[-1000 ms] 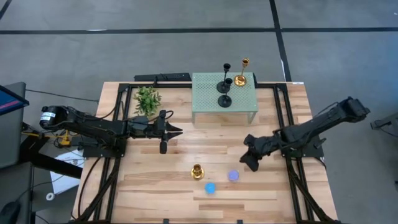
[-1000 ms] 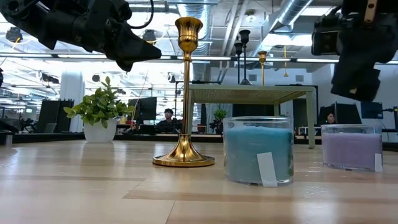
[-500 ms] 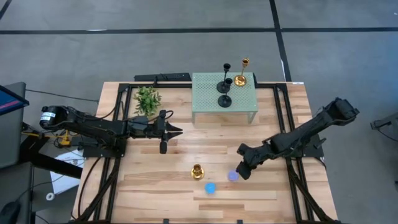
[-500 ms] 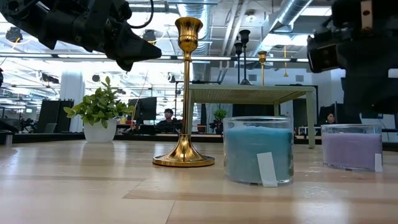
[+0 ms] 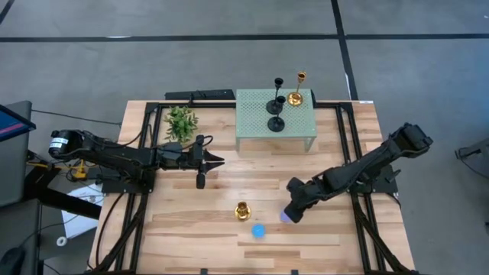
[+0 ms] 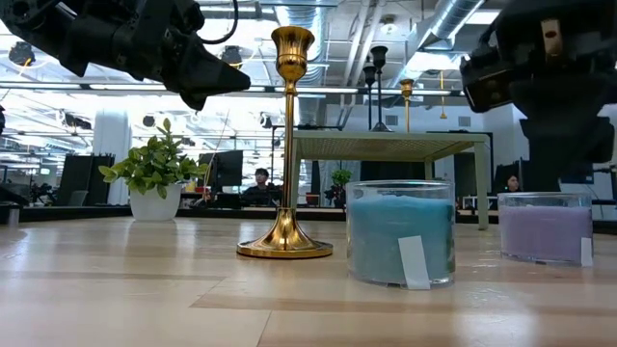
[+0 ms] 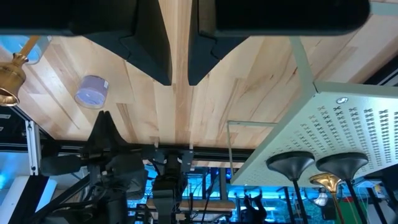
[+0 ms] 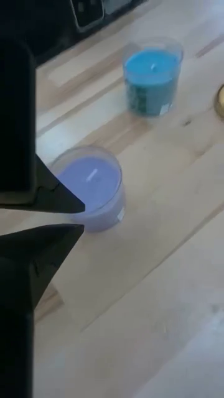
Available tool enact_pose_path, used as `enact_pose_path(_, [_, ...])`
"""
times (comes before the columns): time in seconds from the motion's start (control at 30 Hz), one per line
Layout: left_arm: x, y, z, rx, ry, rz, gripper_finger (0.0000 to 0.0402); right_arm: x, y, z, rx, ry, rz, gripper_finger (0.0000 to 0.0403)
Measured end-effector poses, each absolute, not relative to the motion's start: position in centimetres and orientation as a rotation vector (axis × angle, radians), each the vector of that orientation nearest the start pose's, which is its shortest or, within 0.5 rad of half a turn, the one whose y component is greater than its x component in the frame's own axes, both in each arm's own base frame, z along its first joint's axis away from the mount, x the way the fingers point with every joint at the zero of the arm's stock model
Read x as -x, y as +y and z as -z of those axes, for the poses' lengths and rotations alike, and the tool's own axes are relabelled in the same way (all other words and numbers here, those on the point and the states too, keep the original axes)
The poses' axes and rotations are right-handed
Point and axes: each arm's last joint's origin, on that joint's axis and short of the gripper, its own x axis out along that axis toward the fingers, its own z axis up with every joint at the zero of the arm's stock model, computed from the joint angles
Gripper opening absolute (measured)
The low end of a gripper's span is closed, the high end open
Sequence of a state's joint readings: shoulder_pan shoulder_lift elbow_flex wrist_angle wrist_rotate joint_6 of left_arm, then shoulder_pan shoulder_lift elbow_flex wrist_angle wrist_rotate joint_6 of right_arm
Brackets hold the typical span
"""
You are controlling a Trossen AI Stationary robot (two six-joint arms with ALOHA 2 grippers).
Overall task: Pick & Place candle stick holders
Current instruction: Put the violet candle on the shelf
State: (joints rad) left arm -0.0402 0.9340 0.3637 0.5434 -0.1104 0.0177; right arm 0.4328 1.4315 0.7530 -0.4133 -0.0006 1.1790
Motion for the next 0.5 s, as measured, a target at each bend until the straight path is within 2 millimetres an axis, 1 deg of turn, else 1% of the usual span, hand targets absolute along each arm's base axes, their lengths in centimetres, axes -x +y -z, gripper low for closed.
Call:
enact_pose_path(0.13, [-19.8, -0.5, -23.1, -0.02, 0.027, -0.071, 0.0053, -23.4, 10.8, -17.5, -0.816, 1.134, 0.274, 0.0027])
enact_pose_path(0.27, [-19.8, -0.5, -23.1, -0.02, 0.027, -0.071, 0.0053, -23.5, 10.9, -17.5, -0.831, 1.139, 0.279, 0.0031])
enact_pose_path(0.5, [-19.8, -0.5, -23.1, -0.02, 0.028, -0.07, 0.0053, -23.6, 11.4, -16.5, -0.819, 1.181, 0.291, 0.005])
